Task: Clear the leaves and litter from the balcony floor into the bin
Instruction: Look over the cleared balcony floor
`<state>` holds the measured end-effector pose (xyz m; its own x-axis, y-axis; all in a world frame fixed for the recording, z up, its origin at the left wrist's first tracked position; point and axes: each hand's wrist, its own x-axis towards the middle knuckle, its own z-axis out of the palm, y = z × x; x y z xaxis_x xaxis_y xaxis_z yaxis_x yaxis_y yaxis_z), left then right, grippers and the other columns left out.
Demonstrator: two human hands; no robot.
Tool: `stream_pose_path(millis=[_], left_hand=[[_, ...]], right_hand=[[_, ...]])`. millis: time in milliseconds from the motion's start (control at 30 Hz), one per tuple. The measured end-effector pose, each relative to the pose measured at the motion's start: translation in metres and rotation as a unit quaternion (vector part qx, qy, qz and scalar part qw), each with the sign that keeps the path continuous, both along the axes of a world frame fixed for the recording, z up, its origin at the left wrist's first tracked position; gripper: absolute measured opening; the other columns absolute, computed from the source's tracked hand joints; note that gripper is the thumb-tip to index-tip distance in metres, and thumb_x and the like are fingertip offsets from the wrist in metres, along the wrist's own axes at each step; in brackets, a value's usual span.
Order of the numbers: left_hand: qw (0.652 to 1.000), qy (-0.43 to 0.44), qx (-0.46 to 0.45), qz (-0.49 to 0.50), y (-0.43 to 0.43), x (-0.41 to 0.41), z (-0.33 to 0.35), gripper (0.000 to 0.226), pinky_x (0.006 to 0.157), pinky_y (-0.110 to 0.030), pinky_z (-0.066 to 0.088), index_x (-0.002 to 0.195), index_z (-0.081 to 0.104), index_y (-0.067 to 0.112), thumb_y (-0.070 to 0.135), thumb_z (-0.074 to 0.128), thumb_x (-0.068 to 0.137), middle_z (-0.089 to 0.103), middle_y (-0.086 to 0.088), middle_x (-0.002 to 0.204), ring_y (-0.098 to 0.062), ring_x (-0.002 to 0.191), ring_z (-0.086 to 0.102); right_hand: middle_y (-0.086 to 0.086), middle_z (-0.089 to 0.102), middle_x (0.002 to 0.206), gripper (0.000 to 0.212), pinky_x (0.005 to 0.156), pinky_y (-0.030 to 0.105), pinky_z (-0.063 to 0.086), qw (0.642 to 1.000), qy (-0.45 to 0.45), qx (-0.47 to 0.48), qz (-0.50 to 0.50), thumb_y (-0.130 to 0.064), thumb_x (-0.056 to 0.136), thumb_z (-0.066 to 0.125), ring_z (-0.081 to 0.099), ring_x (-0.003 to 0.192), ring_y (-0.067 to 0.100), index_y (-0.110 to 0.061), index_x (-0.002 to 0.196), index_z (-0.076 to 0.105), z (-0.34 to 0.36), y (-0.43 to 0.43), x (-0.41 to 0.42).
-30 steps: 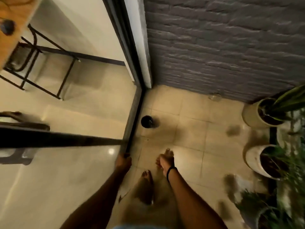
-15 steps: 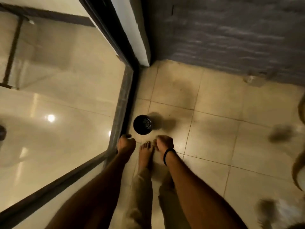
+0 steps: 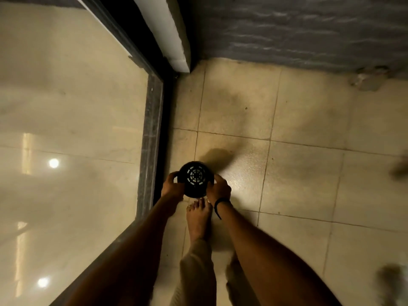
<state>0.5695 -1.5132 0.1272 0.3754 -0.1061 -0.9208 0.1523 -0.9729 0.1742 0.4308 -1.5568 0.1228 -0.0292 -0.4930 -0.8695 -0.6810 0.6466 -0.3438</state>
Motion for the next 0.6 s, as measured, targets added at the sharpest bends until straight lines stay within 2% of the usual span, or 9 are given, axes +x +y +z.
stream_pose_path(millis=[100, 167, 300, 400, 467, 533, 600], left_hand=[[0.999, -0.014, -0.038, -0.032, 0.006, -0.010, 0.054, 0.053, 0.044, -0.021, 0.046, 0.137, 0.051, 0.029, 0.001, 0.060, 0.092, 0.067, -0.016, 0.112, -0.018, 0.072, 0.062], [0.997, -0.005, -0.058, -0.056, 0.006, -0.015, 0.104, 0.053, 0.044, -0.019, 0.045, 0.138, 0.050, 0.028, 0.003, 0.061, 0.092, 0.067, -0.015, 0.113, -0.018, 0.075, 0.063], [0.991, -0.004, -0.103, -0.080, 0.001, -0.024, 0.226, 0.054, 0.058, -0.026, 0.052, 0.137, 0.050, 0.033, 0.011, 0.065, 0.090, 0.067, -0.010, 0.117, -0.030, 0.097, 0.068], [0.984, -0.024, -0.138, -0.111, -0.002, -0.032, 0.311, 0.053, 0.062, -0.033, 0.056, 0.136, 0.051, 0.033, 0.014, 0.065, 0.089, 0.068, -0.004, 0.114, -0.029, 0.094, 0.069], [0.976, -0.044, -0.169, -0.126, 0.001, -0.036, 0.351, 0.052, 0.077, -0.047, 0.061, 0.134, 0.052, 0.033, 0.016, 0.065, 0.087, 0.068, -0.001, 0.117, -0.027, 0.098, 0.068], [0.969, -0.062, -0.194, -0.143, 0.006, -0.045, 0.388, 0.052, 0.084, -0.055, 0.059, 0.133, 0.053, 0.031, 0.022, 0.064, 0.083, 0.067, -0.005, 0.122, -0.029, 0.102, 0.067], [0.961, -0.073, -0.212, -0.165, 0.012, -0.060, 0.431, 0.057, 0.087, -0.055, 0.057, 0.133, 0.055, 0.024, 0.031, 0.063, 0.077, 0.066, -0.012, 0.124, -0.034, 0.105, 0.065]], right_hand=[[0.010, 0.062, 0.133, 0.038, 0.101, 0.036, 0.045, 0.999, -0.006, 0.000, -0.032, -0.028, 0.101, 0.050, 0.056, 0.123, 0.029, -0.015, 0.136, 0.058, 0.059, -0.001, -0.010], [0.010, 0.062, 0.134, 0.039, 0.103, 0.035, 0.045, 0.999, 0.001, -0.002, -0.041, -0.030, 0.101, 0.051, 0.056, 0.124, 0.029, -0.016, 0.136, 0.058, 0.111, -0.003, -0.019], [0.010, 0.060, 0.136, 0.039, 0.105, 0.034, 0.042, 0.997, 0.013, -0.019, -0.068, -0.029, 0.100, 0.053, 0.054, 0.127, 0.029, -0.015, 0.135, 0.060, 0.245, -0.010, -0.033], [0.010, 0.061, 0.135, 0.037, 0.103, 0.034, 0.043, 0.994, 0.012, -0.052, -0.099, -0.029, 0.099, 0.053, 0.054, 0.126, 0.029, -0.015, 0.133, 0.062, 0.345, -0.012, -0.041], [0.010, 0.062, 0.134, 0.038, 0.103, 0.035, 0.044, 0.989, 0.014, -0.074, -0.126, -0.030, 0.099, 0.054, 0.055, 0.125, 0.029, -0.015, 0.132, 0.062, 0.401, -0.007, -0.047], [0.011, 0.061, 0.135, 0.038, 0.103, 0.035, 0.045, 0.984, 0.014, -0.089, -0.150, -0.030, 0.098, 0.054, 0.055, 0.125, 0.030, -0.014, 0.132, 0.062, 0.455, 0.009, -0.058], [0.010, 0.058, 0.138, 0.039, 0.105, 0.033, 0.042, 0.979, 0.017, -0.099, -0.177, -0.030, 0.099, 0.054, 0.052, 0.128, 0.029, -0.014, 0.134, 0.060, 0.493, 0.027, -0.066]])
